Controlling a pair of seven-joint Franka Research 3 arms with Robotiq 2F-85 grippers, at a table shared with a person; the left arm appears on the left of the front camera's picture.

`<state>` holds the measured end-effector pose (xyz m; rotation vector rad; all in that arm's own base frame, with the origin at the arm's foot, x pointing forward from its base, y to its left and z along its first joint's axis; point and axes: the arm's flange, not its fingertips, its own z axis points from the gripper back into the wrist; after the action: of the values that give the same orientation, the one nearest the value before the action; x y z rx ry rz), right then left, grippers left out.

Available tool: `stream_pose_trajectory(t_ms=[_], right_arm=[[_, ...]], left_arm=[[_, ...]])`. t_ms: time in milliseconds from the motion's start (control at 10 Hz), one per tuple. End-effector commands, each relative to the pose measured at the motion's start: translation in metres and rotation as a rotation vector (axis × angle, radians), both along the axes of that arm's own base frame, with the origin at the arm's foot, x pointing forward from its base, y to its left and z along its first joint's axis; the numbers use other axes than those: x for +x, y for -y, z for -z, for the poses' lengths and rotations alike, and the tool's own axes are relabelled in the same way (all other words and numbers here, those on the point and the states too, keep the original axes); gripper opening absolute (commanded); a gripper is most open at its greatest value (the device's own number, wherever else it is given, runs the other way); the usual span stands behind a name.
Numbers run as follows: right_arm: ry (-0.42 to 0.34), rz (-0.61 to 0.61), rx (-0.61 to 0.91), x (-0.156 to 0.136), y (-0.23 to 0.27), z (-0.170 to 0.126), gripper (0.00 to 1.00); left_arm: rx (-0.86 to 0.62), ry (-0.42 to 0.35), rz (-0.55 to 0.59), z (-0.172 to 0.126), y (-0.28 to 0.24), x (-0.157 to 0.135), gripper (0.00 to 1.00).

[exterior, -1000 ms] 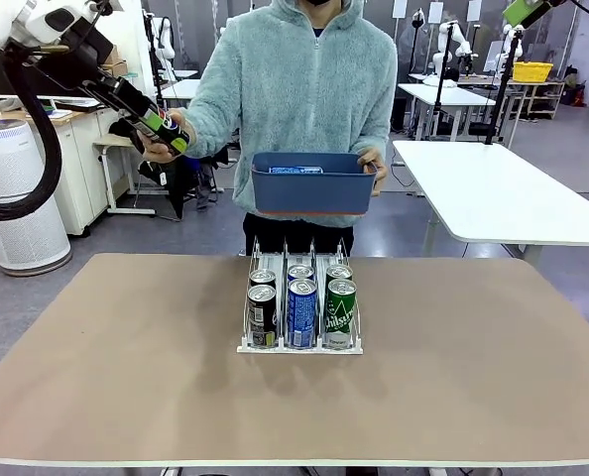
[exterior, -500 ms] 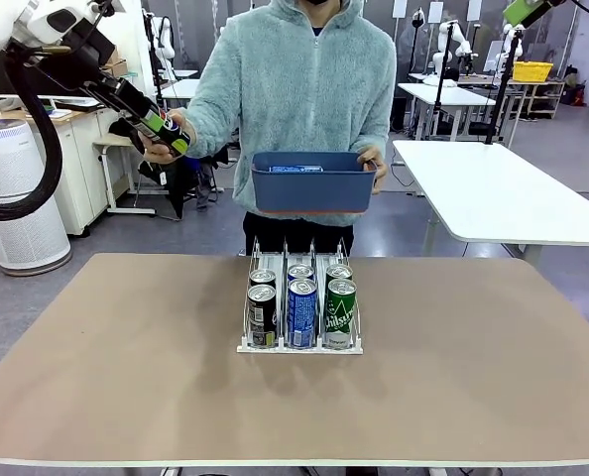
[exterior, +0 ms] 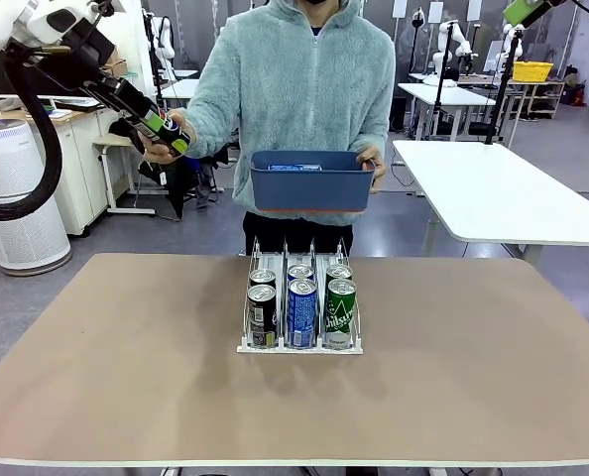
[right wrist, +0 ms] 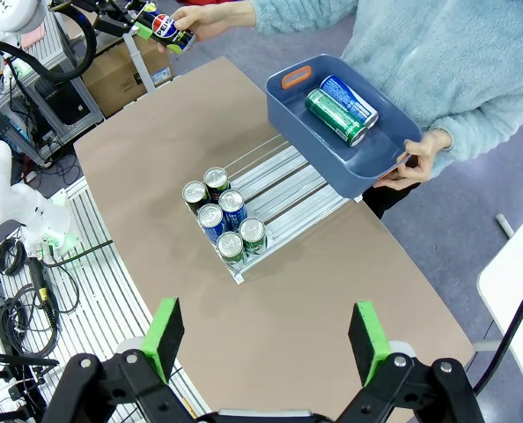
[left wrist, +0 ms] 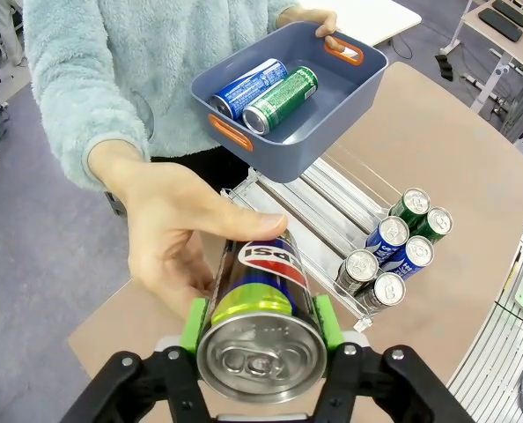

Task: Fill the beverage cans into the dispenser.
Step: Place the picked Pepsi coke in the line of the Automatic Can Dispenser with the same cans.

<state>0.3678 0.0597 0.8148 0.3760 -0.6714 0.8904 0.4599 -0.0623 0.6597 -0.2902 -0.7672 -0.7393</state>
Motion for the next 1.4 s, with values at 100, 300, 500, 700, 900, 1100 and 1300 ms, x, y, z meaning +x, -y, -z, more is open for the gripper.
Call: stream_pose_trajectory(t_ms=[100, 300, 500, 700, 900, 1100, 1300], right_arm=[[-0.009, 0.001, 0.006, -0.0016, -0.001, 0.0004, 1.0], [-0.009, 0.001, 0.006, -0.0016, -0.001, 0.0004, 1.0], [-0.009, 0.001, 0.006, -0.0016, -0.001, 0.0004, 1.0], [-0.009, 0.001, 0.006, -0.0016, -0.001, 0.0004, 1.0], [-0.009, 0.001, 0.006, -0.0016, -0.001, 0.0004, 1.0], [-0.009, 0.001, 0.006, -0.0016, -0.001, 0.0004, 1.0], [-0.009, 0.001, 0.006, -0.0016, -0.001, 0.0004, 1.0]], left_arm=[[-0.007, 0.004, 0.0, -0.0012, -0.0023, 0.0001, 0.0], [-0.007, 0.004, 0.0, -0.0012, -0.0023, 0.0001, 0.0], [-0.007, 0.004, 0.0, -0.0012, -0.0023, 0.0001, 0.0], [-0.007, 0.004, 0.0, -0.0012, -0.0023, 0.0001, 0.0], [-0.007, 0.004, 0.0, -0.0012, -0.0023, 0.0001, 0.0], [-0.007, 0.004, 0.0, -0.0012, -0.0023, 0.0001, 0.0], [-0.007, 0.004, 0.0, -0.0012, -0.0023, 0.0001, 0.0]])
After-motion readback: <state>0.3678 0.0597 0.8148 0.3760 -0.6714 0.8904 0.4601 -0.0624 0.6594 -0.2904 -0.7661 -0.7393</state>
